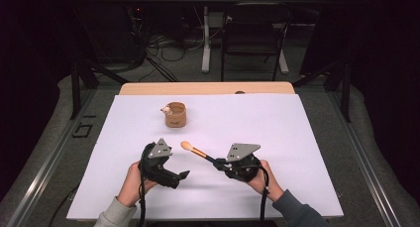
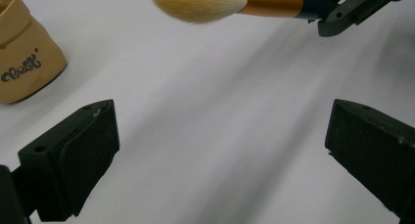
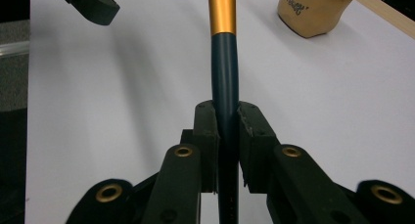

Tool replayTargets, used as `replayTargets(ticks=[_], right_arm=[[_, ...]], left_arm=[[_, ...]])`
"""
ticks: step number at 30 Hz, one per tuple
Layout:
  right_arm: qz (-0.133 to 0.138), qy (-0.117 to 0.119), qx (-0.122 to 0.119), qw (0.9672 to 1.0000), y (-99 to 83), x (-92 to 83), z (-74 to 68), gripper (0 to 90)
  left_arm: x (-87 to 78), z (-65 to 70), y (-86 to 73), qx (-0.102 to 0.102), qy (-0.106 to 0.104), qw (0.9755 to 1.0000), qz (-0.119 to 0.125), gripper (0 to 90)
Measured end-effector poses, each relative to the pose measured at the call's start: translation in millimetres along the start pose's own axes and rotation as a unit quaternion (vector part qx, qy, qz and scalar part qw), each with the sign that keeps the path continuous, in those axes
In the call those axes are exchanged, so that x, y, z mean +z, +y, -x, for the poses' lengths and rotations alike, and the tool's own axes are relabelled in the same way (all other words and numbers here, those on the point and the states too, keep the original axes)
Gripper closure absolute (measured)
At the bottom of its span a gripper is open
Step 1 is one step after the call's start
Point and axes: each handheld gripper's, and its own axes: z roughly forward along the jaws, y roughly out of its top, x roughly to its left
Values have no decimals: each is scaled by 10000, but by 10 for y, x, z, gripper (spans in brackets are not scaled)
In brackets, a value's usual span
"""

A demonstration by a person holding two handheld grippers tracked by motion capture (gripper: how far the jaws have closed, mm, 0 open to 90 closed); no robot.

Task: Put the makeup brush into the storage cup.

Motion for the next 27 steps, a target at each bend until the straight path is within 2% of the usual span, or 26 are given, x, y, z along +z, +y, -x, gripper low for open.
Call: replayTargets(ticks=[7,15,19,24,25,27], right_arm=[[192,-44,176,9997,-8,43,-37,799],[467,-132,289,9984,-1,52,-61,798],[544,-170,360,9977,0,65,-67,799],[604,-185,443,9970,4,90,-74,798],[623,-192,464,9968,7,103,-81,798],[641,-226,453,9967,11,113,-89,799]], left_arm=[[36,17,-17,-43,21,9999,106,0],[58,24,-32,-160,-79,9995,269,1],[73,45,-29,-247,-123,9991,330,2],[70,71,-14,-254,-122,9987,414,3],[73,77,-12,-276,-152,9985,450,19],[86,90,-8,-336,-204,9980,498,132]])
